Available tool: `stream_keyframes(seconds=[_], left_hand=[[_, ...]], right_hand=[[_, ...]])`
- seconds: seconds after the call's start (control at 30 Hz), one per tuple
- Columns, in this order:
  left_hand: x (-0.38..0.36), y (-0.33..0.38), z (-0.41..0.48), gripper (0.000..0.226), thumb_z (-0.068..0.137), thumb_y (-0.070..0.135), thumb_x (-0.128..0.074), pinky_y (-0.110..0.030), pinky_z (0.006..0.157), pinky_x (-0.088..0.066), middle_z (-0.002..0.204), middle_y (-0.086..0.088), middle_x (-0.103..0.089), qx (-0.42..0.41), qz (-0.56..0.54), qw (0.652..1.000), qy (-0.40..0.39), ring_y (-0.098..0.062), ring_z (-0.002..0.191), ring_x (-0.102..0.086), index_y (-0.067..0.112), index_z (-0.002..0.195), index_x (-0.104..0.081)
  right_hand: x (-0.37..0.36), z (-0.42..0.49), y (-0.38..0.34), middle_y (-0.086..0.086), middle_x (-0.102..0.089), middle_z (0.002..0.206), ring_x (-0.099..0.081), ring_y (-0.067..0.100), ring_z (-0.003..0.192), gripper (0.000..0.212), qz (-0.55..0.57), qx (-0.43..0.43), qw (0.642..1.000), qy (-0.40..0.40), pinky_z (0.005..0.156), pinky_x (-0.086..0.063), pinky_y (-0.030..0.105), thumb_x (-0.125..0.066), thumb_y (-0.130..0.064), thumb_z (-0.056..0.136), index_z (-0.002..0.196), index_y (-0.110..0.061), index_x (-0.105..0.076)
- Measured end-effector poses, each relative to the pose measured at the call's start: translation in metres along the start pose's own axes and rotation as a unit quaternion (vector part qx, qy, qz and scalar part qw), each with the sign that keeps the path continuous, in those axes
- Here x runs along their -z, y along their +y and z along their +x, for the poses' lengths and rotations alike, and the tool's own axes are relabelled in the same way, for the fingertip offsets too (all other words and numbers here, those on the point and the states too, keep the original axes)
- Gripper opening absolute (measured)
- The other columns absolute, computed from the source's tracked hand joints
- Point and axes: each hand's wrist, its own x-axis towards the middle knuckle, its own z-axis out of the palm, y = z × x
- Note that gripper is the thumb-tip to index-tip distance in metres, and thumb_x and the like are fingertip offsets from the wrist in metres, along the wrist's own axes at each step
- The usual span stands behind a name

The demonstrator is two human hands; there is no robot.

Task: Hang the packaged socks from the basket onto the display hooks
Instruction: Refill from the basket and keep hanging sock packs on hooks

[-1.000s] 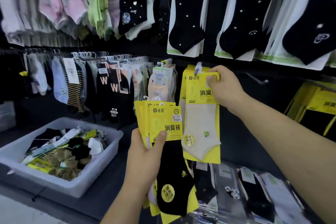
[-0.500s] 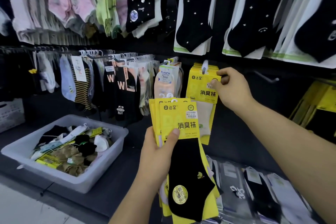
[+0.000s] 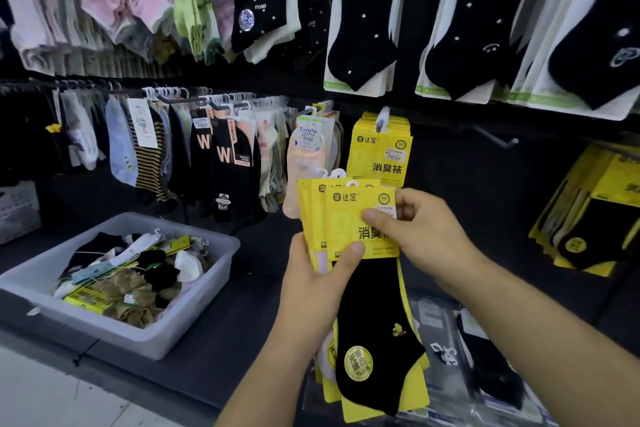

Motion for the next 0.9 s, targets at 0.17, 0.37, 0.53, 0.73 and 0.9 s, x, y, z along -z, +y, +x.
stream_keyframes(seconds=[0.17,0.37,0.53,0.73,0.9], left_hand=[[0.003,-0.001,0.0,0.05,0.073,0.06,-0.076,-0.024,0.072,-0.058,0.103,0.011,-0.08,0.017,-0.046,0.999,0.002,-0.008,0.096,-0.078,0.031,0.112,-0.064],[0.01,0.001,0.002,0.043,0.077,0.056,-0.074,-0.02,0.063,-0.06,0.1,0.011,-0.081,0.014,-0.068,0.998,0.008,-0.011,0.09,-0.08,0.032,0.111,-0.064],[0.013,0.003,0.002,0.045,0.077,0.056,-0.074,-0.019,0.062,-0.059,0.1,0.012,-0.081,0.005,-0.057,0.998,0.013,-0.01,0.088,-0.08,0.03,0.112,-0.063],[0.02,0.001,0.003,0.034,0.088,0.049,-0.074,-0.017,0.063,-0.059,0.099,0.015,-0.08,-0.005,-0.026,1.0,0.015,-0.007,0.088,-0.079,0.029,0.114,-0.062],[0.026,0.0,0.003,0.045,0.08,0.057,-0.073,-0.031,0.076,-0.061,0.104,0.015,-0.08,-0.017,-0.006,1.0,0.002,-0.009,0.095,-0.079,0.032,0.115,-0.062]], right_hand=[[0.01,0.007,-0.006,-0.002,-0.079,0.093,-0.076,0.016,0.087,0.006,0.062,-0.009,0.997,0.048,0.071,-0.059,0.028,-0.067,-0.02,0.096,0.101,-0.018,-0.071],[0.018,0.022,-0.039,-0.002,-0.079,0.094,-0.077,0.016,0.087,0.008,0.061,0.061,0.991,0.102,0.074,-0.061,0.034,-0.066,-0.023,0.098,0.104,-0.02,-0.07],[0.02,0.029,-0.054,-0.002,-0.079,0.088,-0.077,0.014,0.082,0.007,0.049,0.048,0.989,0.13,0.074,-0.063,0.035,-0.068,-0.022,0.096,0.1,-0.018,-0.071],[0.019,0.03,-0.058,-0.002,-0.079,0.087,-0.077,0.013,0.08,0.009,0.041,0.029,0.99,0.13,0.073,-0.062,0.032,-0.068,-0.022,0.096,0.1,-0.015,-0.072],[0.021,0.035,-0.055,-0.005,-0.078,0.081,-0.076,0.01,0.075,0.005,0.004,0.037,0.989,0.146,0.065,-0.061,0.026,-0.069,-0.02,0.095,0.093,-0.017,-0.072]])
